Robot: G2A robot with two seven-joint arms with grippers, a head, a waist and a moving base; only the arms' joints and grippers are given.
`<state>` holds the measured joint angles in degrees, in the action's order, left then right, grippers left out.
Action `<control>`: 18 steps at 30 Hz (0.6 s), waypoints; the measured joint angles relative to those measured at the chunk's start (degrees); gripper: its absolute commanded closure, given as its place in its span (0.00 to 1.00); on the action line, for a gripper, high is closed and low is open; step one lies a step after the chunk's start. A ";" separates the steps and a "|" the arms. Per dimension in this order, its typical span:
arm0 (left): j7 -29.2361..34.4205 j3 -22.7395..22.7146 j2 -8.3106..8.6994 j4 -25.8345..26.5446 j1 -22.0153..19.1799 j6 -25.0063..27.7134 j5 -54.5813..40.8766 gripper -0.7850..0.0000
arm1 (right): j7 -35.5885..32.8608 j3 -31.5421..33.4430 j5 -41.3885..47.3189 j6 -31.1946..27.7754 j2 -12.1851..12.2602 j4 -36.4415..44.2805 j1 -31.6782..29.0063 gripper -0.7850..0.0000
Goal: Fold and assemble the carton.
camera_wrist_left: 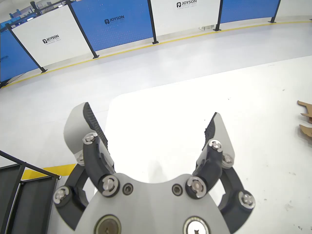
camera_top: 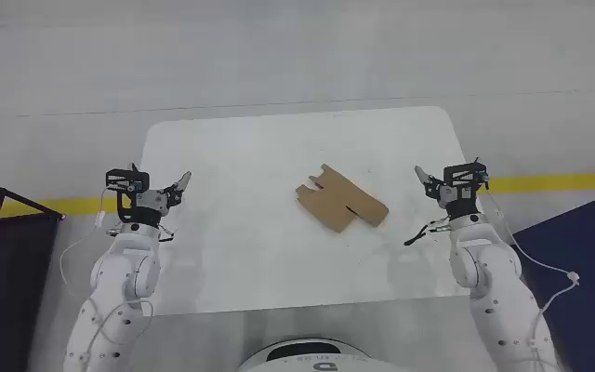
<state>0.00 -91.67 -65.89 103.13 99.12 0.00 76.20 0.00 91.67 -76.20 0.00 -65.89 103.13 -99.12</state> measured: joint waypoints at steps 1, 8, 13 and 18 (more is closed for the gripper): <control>0.00 0.00 0.00 0.00 0.00 0.00 0.00 0.00 | 0.00 0.00 0.00 0.00 0.00 0.00 0.00 0.00; 0.00 0.00 0.00 0.00 0.00 0.00 0.00 0.00 | -4.08 -1.65 -1.37 -4.29 0.24 -0.46 1.13 0.00; 0.00 0.00 0.00 0.00 0.00 0.00 0.00 0.00 | -5.58 -4.39 -10.83 -13.72 0.80 1.06 0.65 0.24; 0.00 0.00 0.00 0.00 0.00 0.00 0.00 0.00 | -11.27 -8.71 -19.55 -18.27 1.05 3.27 0.92 0.60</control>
<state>0.00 -91.67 -65.89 103.13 99.12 0.00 76.20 -11.27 82.96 -95.75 -18.27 -64.84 106.40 -98.20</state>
